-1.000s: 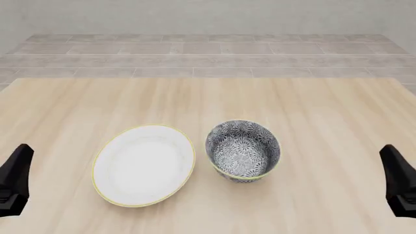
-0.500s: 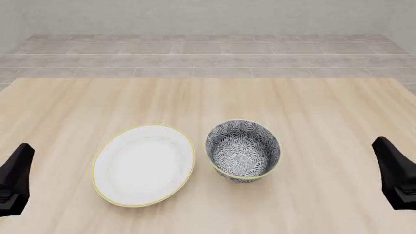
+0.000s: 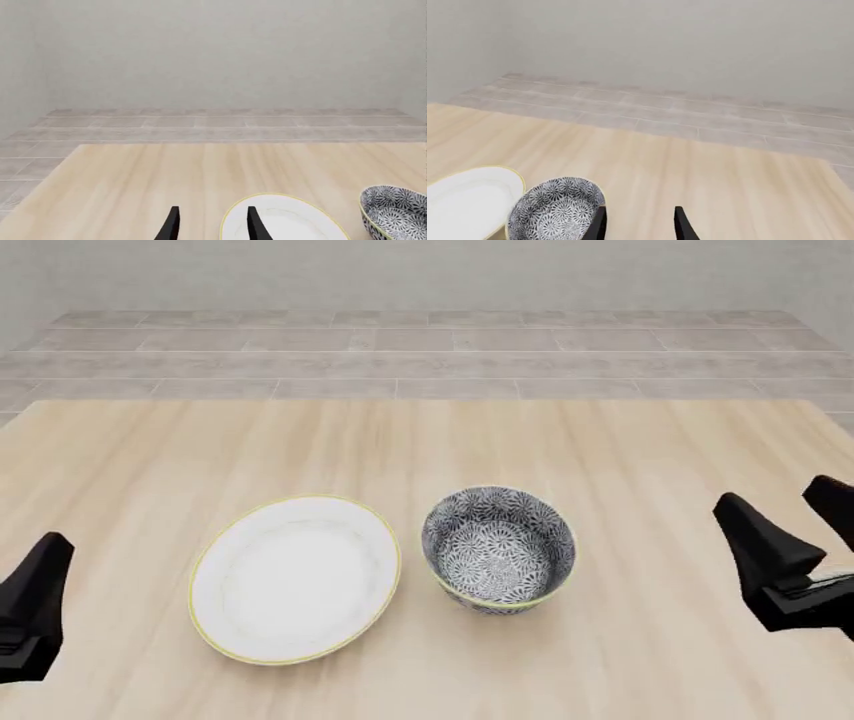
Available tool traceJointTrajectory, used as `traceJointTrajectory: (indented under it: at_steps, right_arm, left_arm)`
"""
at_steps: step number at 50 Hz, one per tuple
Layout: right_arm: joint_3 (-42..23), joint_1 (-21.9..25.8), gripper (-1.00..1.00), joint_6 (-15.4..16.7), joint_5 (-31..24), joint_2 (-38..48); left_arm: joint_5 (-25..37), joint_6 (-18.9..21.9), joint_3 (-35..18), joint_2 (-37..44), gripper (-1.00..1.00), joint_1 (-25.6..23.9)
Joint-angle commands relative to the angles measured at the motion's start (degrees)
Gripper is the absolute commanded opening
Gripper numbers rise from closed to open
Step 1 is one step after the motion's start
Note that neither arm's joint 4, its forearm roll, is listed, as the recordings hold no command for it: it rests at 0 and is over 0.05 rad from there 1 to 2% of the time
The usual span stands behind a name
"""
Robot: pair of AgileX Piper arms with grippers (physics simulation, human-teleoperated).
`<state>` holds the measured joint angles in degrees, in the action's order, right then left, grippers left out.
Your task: Put the bowl on the plate.
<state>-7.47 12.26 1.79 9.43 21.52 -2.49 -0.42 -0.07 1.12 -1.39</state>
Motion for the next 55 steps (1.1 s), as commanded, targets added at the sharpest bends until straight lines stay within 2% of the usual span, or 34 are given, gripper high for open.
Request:
traceJointTrajectory:
  at_steps: [1,16,28,55]
  right_arm:
    - [-1.5,3.0,1.0,0.3,4.4,8.4]
    - [-5.3,7.0,1.0,0.2,8.2,19.8]
    - [-8.6,9.2,1.0,-0.6,9.3,27.1]
    - [-13.7,11.3,1.0,-0.1,9.9,36.9]
  left_arm:
    - [-0.2,-0.1,0.0,0.1,1.0,-0.2]
    - [-0.3,0.3,0.0,0.1,1.0,-0.3]
    - [-0.3,0.6,0.0,0.0,1.0,-0.7]
    - [-0.8,1.0,0.0,0.4,1.0,-0.9]
